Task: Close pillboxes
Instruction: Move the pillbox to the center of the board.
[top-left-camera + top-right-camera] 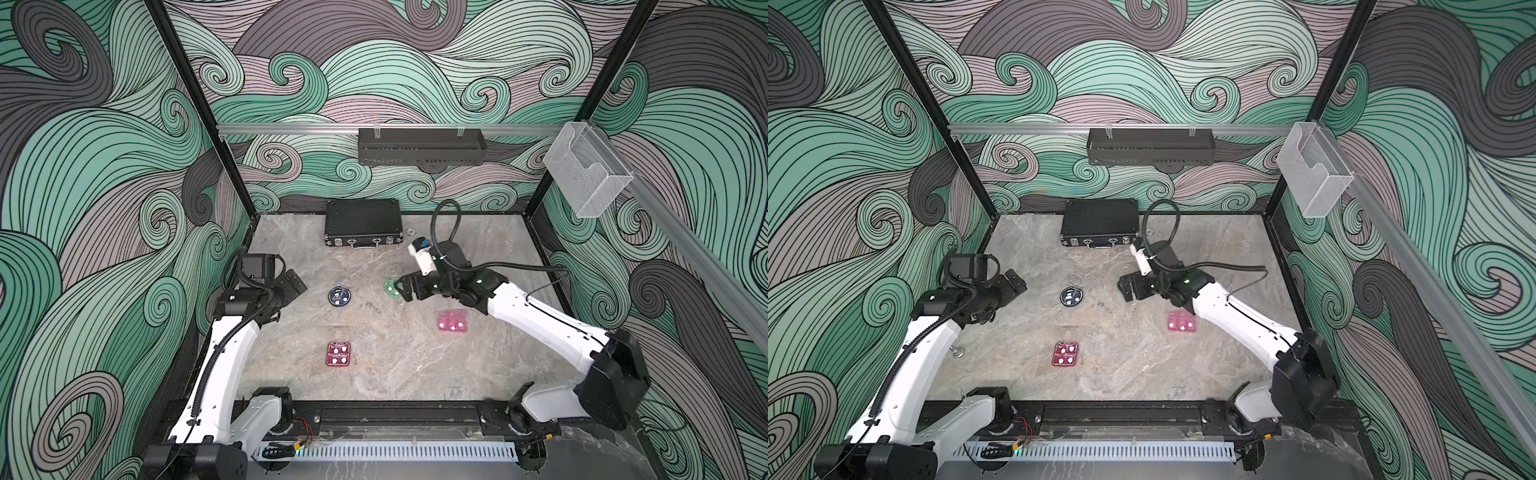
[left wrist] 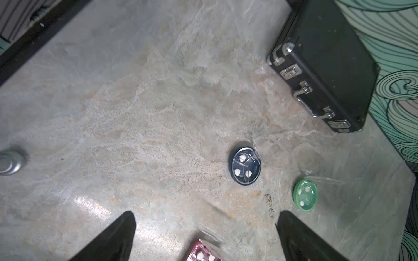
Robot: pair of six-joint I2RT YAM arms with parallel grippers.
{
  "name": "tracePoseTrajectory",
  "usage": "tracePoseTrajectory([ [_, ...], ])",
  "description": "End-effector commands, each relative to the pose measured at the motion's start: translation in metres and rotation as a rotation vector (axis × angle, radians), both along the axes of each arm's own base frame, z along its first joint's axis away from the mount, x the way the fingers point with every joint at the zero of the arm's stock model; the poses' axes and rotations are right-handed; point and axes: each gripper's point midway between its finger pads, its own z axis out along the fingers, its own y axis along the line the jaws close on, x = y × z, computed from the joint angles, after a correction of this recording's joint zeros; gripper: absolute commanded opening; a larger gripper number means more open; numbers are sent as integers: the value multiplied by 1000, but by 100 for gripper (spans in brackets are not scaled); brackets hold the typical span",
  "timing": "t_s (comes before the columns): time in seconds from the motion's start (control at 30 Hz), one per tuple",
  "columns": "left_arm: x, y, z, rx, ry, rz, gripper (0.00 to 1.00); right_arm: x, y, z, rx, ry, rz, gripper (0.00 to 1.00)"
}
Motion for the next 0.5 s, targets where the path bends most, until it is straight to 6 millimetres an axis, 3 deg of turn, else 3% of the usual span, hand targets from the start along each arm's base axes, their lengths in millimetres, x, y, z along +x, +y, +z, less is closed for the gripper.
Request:
tracePoseTrajectory([
  [0.0, -8, 8, 11, 63, 22, -2, 99, -24, 37, -4, -50, -25, 190, 99],
  [0.1, -12, 10, 16, 74, 21, 10, 99, -42, 71, -12, -70, -13, 311, 81],
  [0.2, -17, 15, 17, 92, 25, 28, 99, -61, 98, -23, -99, -13, 426, 70],
  [0.3, -20, 19, 22, 113, 27, 50, 99, -79, 120, -38, -132, -8, 508, 67],
  [0.47, -22, 22, 30, 129, 22, 56, 99, -91, 144, -61, -148, 30, 565, 65],
])
